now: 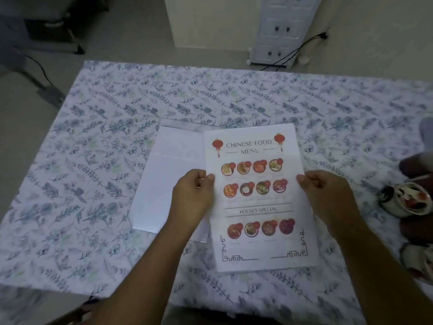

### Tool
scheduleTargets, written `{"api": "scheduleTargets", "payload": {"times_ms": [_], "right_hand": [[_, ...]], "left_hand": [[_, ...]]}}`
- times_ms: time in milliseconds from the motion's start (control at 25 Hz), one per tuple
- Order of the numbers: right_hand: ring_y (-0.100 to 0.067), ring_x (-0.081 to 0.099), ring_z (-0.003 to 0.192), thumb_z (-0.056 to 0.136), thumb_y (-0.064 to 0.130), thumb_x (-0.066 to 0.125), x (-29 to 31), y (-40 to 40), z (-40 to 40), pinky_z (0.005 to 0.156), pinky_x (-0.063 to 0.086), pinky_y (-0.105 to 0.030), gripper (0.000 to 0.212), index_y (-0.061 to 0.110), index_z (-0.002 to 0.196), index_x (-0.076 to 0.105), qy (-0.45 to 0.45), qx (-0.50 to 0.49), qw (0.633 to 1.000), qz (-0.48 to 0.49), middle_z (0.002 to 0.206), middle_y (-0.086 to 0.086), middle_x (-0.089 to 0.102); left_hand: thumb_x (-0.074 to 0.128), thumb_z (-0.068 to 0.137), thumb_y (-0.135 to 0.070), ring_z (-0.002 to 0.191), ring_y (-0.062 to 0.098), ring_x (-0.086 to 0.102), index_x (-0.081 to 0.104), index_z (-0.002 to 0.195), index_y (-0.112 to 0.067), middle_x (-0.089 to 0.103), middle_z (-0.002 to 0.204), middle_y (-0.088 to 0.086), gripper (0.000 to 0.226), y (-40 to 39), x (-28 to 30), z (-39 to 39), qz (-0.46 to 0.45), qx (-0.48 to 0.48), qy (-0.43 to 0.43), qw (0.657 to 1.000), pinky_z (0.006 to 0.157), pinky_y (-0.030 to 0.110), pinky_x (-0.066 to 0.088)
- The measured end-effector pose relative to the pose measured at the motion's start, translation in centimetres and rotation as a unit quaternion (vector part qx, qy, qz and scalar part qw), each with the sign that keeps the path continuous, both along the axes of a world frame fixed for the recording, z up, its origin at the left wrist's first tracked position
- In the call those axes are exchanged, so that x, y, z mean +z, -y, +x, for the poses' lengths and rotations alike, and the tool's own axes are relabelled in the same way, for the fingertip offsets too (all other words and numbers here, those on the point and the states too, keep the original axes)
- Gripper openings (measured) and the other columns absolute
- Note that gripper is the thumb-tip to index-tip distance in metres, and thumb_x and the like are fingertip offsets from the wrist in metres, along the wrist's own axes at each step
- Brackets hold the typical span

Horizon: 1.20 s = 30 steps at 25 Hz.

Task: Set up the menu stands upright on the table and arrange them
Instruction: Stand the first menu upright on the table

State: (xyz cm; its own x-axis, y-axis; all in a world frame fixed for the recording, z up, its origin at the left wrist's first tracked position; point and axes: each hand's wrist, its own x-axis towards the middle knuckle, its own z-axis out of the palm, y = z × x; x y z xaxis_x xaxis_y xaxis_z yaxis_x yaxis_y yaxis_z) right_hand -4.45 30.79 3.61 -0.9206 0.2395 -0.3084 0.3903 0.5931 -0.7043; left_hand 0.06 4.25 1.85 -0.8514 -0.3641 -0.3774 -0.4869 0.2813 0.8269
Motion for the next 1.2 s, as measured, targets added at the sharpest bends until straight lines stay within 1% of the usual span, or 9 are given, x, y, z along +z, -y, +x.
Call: {"api": "scheduleTargets", "payload": {"times_ms": [160,280,440,720,840,920,1000,1080,1200], "right_hand": [[-0.009,0.068,0.071,0.095,0.023,0.068,4.4,-6.3,1.9,0.062,0.055,-0.027,0.004,0.023,0.098,0.066,-0.157,-0.059,0.985,-0.04,0.078,0.013,0.067],[-0.002,0.065,0.071,0.096,0.019,0.067,4.2,-9.1,2.2,0.056,0.051,-0.007,0.005,0.015,0.099,0.066,-0.202,-0.122,0.969,-0.079,0.08,0.012,0.066],[0.01,0.068,0.071,0.097,0.016,0.065,1.5,-10.3,2.8,0.058,0.049,-0.006,0.005,0.013,0.094,0.064,-0.218,-0.138,0.959,-0.12,0.082,0.012,0.067],[0.018,0.061,0.066,0.097,0.015,0.064,0.8,-10.4,3.3,0.055,0.045,-0.002,0.008,0.008,0.094,0.065,-0.246,-0.114,0.956,-0.11,0.078,0.011,0.064],[-0.004,0.071,0.085,0.099,0.02,0.061,1.1,-10.3,3.5,0.06,0.046,-0.006,0.018,0.004,0.105,0.069,-0.234,-0.099,0.962,-0.104,0.086,0.003,0.069],[-0.024,0.066,0.112,0.102,0.027,0.055,1.3,-10.3,4.9,0.082,0.053,-0.021,0.034,0.007,0.127,0.065,-0.216,-0.055,0.973,-0.066,0.117,-0.008,0.07],[-0.026,0.051,0.133,0.103,0.035,0.051,1.6,-9.9,7.3,0.105,0.045,-0.039,0.047,0.011,0.144,0.053,-0.235,-0.011,0.972,0.006,0.143,-0.009,0.058],[-0.025,0.048,0.134,0.101,0.039,0.048,1.7,-8.2,9.7,0.109,0.041,-0.043,0.051,0.012,0.143,0.054,-0.272,0.059,0.958,0.065,0.143,-0.007,0.058],[-0.021,0.048,0.138,0.1,0.048,0.042,0.8,-3.0,10.8,0.113,0.04,-0.046,0.056,0.016,0.144,0.054,-0.248,0.2,0.944,0.088,0.146,-0.002,0.058]], "left_hand": [[0.052,0.1,-0.042,0.09,0.017,0.076,0.073,0.097,-0.025,0.079,0.095,-0.008,0.027,-6.1,5.0,-1.0,0.002,-0.031,-0.123,0.992,0.082,0.048,0.064],[0.052,0.103,-0.038,0.093,0.01,0.074,0.075,0.103,-0.026,0.078,0.096,-0.012,0.026,-9.7,6.2,-1.7,0.003,-0.043,-0.184,0.982,0.084,0.042,0.064],[0.053,0.105,-0.031,0.095,0.001,0.073,0.075,0.106,-0.033,0.078,0.1,-0.019,0.022,-12.1,4.7,-0.9,0.001,-0.045,-0.217,0.975,0.084,0.032,0.064],[0.053,0.105,-0.032,0.096,0.006,0.073,0.076,0.11,-0.022,0.078,0.101,-0.011,0.026,-12.7,3.2,-0.4,-0.009,-0.014,-0.224,0.974,0.082,0.028,0.062],[0.051,0.106,-0.033,0.092,0.009,0.072,0.075,0.108,-0.019,0.077,0.096,-0.011,0.028,-13.0,3.6,-0.3,-0.026,-0.008,-0.214,0.976,0.075,0.019,0.057],[0.048,0.107,-0.034,0.1,0.007,0.071,0.074,0.116,-0.02,0.077,0.105,-0.012,0.031,-12.7,4.0,0.5,-0.057,-0.024,-0.199,0.978,0.08,0.017,0.055],[0.045,0.107,-0.038,0.122,0.008,0.065,0.069,0.133,-0.022,0.072,0.13,-0.008,0.038,-11.5,4.2,2.0,-0.104,-0.046,-0.199,0.973,0.102,0.025,0.052],[0.044,0.107,-0.04,0.142,0.011,0.05,0.061,0.144,-0.022,0.061,0.148,-0.005,0.044,-9.5,4.1,3.9,-0.166,-0.067,-0.198,0.964,0.119,0.033,0.038],[0.038,0.105,-0.044,0.154,0.011,0.031,0.051,0.152,-0.02,0.048,0.16,-0.004,0.054,-5.6,3.8,6.3,-0.252,-0.095,-0.169,0.948,0.128,0.032,0.016]]}}
